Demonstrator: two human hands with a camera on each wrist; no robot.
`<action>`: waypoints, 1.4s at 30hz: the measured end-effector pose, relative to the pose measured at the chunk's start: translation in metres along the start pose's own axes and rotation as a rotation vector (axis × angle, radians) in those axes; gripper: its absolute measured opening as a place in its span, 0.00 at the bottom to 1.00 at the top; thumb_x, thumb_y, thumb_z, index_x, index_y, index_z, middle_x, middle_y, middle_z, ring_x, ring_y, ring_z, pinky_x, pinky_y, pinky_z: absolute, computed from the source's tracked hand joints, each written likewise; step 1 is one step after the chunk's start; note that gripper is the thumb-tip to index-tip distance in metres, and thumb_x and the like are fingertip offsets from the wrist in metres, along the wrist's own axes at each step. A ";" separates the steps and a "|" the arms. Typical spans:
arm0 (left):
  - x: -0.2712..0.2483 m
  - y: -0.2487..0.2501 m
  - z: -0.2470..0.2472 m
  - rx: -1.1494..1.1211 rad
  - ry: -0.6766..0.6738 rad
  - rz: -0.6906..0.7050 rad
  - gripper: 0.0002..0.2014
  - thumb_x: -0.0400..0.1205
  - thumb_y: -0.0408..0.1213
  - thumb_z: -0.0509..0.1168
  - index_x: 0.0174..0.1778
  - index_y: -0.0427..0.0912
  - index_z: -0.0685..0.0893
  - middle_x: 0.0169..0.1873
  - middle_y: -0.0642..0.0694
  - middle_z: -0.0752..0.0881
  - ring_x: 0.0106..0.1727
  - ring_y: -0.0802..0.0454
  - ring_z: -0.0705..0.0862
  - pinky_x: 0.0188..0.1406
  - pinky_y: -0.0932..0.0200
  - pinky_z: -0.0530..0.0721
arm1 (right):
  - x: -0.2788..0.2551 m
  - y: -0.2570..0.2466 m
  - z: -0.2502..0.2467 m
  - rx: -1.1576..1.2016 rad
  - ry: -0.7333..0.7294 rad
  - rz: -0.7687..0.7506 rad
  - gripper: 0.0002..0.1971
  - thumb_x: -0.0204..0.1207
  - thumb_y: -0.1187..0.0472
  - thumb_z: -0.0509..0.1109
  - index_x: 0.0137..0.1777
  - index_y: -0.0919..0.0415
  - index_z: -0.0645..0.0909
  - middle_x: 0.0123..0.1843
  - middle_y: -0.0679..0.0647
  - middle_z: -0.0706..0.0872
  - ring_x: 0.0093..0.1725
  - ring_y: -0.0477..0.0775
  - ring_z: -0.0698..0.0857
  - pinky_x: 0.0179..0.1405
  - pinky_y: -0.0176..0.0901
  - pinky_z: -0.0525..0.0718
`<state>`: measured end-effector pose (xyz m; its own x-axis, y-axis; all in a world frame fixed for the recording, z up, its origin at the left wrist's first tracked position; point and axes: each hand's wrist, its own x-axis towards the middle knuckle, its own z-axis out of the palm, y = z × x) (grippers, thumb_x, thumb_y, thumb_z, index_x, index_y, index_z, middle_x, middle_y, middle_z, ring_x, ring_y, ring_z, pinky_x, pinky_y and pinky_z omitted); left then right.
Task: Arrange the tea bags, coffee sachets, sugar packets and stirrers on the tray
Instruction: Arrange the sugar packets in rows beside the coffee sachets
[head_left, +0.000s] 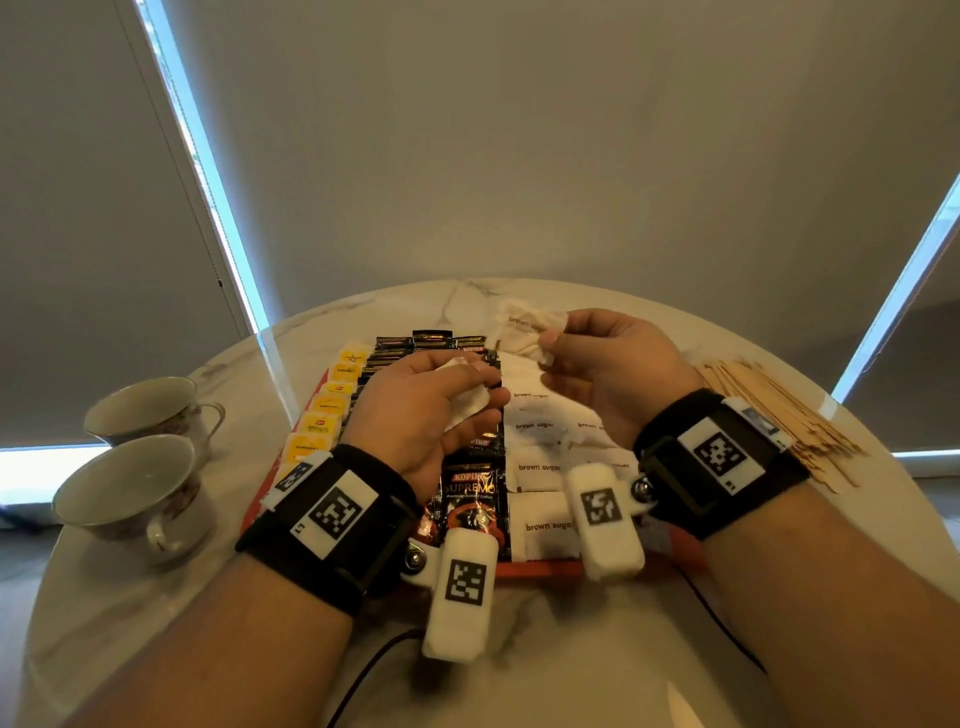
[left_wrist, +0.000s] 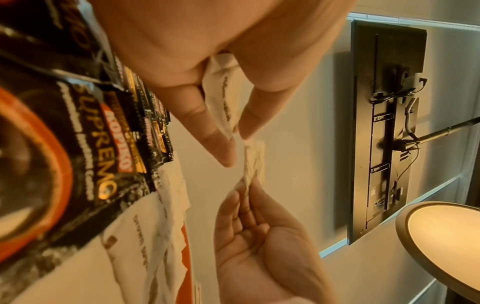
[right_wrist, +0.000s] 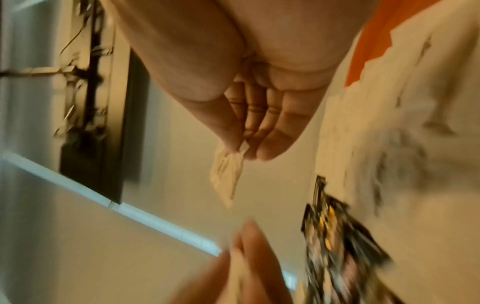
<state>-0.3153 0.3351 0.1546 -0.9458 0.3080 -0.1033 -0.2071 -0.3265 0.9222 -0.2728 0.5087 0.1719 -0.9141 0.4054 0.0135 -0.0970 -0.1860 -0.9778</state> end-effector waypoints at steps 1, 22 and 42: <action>0.002 0.000 -0.001 -0.042 0.011 -0.007 0.11 0.85 0.23 0.68 0.62 0.34 0.84 0.44 0.39 0.95 0.45 0.44 0.96 0.34 0.57 0.92 | 0.007 -0.001 -0.007 0.028 0.066 0.019 0.08 0.76 0.74 0.76 0.51 0.65 0.83 0.43 0.61 0.89 0.37 0.53 0.89 0.40 0.48 0.91; 0.009 0.000 -0.005 -0.160 0.010 -0.050 0.19 0.87 0.15 0.53 0.66 0.39 0.77 0.51 0.32 0.94 0.51 0.37 0.95 0.40 0.51 0.94 | 0.044 0.011 -0.058 -0.658 0.260 0.431 0.05 0.72 0.65 0.79 0.41 0.64 0.85 0.29 0.55 0.81 0.39 0.57 0.78 0.44 0.49 0.76; 0.007 0.002 -0.004 -0.139 -0.007 -0.052 0.19 0.87 0.15 0.53 0.67 0.39 0.77 0.52 0.31 0.93 0.50 0.38 0.95 0.38 0.53 0.94 | 0.033 0.000 -0.040 -0.640 0.161 0.224 0.09 0.80 0.62 0.74 0.57 0.63 0.89 0.45 0.52 0.90 0.35 0.45 0.84 0.28 0.36 0.79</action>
<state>-0.3231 0.3328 0.1542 -0.9310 0.3341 -0.1466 -0.2891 -0.4302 0.8552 -0.2871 0.5573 0.1637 -0.8104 0.5557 -0.1855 0.3834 0.2637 -0.8852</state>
